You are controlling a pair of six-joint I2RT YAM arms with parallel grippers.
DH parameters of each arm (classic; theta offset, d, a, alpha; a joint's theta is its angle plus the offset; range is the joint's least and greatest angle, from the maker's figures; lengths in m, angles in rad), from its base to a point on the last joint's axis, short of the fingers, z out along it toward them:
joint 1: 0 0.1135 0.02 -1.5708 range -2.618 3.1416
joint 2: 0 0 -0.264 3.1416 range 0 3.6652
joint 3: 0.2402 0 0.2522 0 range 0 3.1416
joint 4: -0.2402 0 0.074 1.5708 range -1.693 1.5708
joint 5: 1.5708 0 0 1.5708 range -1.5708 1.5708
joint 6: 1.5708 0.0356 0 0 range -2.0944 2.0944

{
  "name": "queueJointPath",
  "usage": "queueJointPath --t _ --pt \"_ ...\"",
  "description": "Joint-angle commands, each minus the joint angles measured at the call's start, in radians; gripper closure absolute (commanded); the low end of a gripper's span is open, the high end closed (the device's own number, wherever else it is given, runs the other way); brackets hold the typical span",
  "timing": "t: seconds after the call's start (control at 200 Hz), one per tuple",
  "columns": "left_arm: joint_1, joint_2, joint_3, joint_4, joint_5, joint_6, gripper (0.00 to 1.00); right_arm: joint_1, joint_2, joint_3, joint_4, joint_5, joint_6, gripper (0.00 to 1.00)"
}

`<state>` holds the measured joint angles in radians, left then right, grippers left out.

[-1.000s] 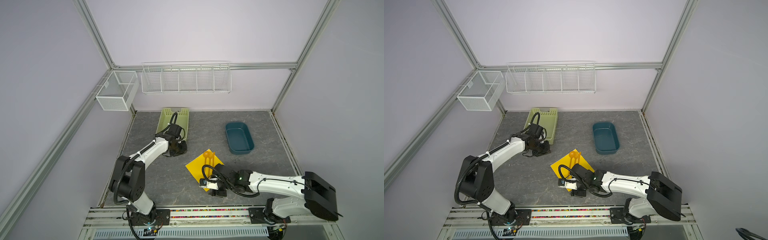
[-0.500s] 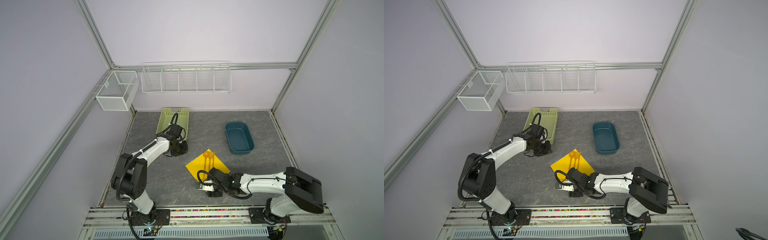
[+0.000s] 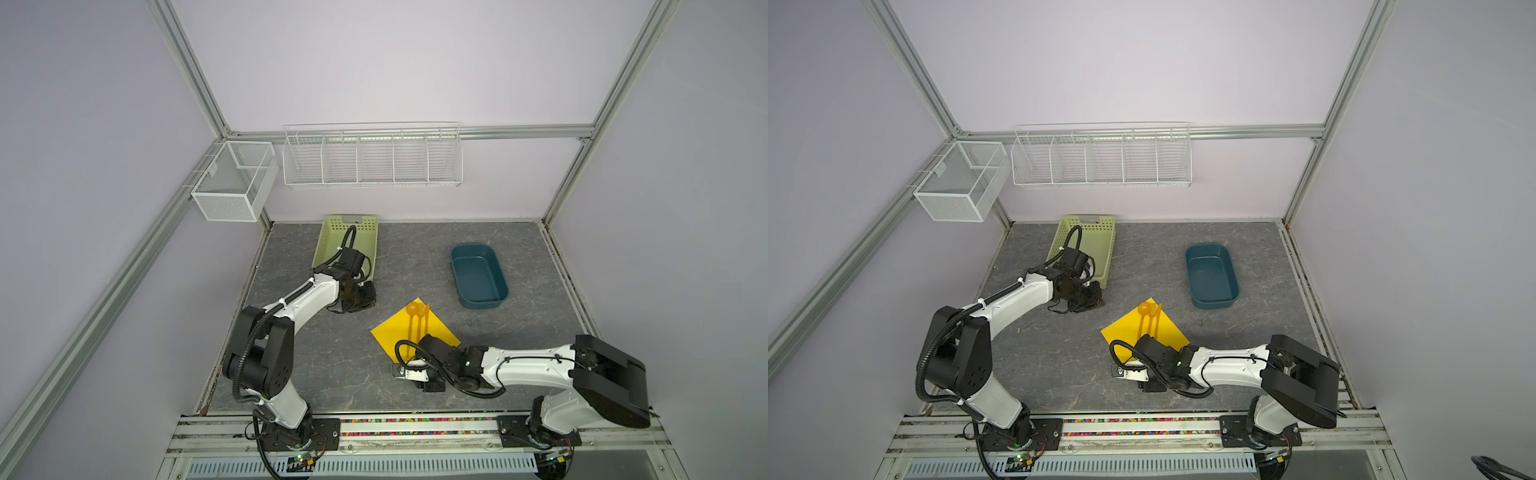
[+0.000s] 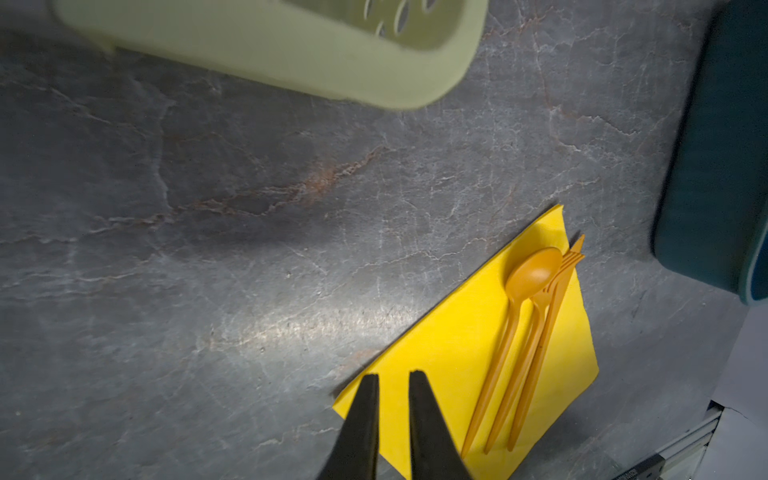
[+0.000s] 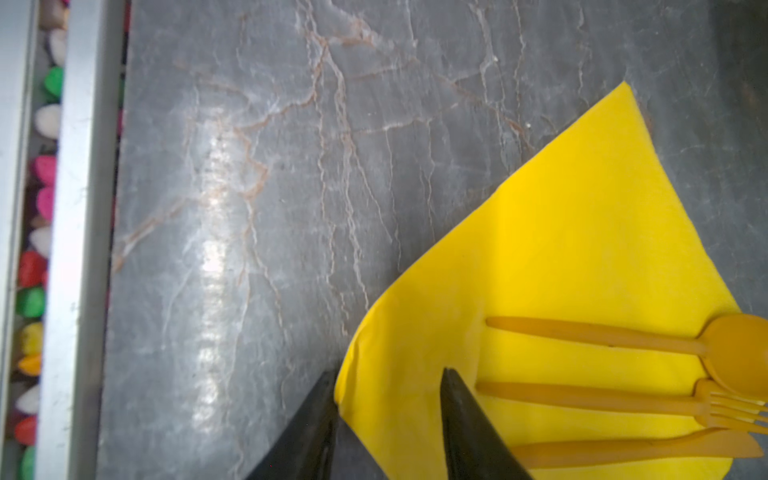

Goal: Place the utensils on the paper napkin and roll it up

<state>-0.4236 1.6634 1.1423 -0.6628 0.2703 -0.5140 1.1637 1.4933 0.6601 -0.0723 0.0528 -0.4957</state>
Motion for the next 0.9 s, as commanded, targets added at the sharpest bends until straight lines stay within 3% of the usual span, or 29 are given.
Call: queueJointPath --t 0.0,0.34,0.895 --pt "0.005 0.003 0.017 0.002 0.006 0.003 0.84 -0.016 -0.031 0.015 -0.065 -0.040 -0.019 0.64" --pt "0.005 0.030 0.034 -0.014 0.061 0.026 0.84 -0.056 -0.046 0.047 -0.125 -0.118 -0.033 0.90" --pt "-0.041 0.048 -0.044 0.006 0.134 0.044 0.88 -0.134 -0.024 0.191 -0.319 -0.183 -0.102 0.93"
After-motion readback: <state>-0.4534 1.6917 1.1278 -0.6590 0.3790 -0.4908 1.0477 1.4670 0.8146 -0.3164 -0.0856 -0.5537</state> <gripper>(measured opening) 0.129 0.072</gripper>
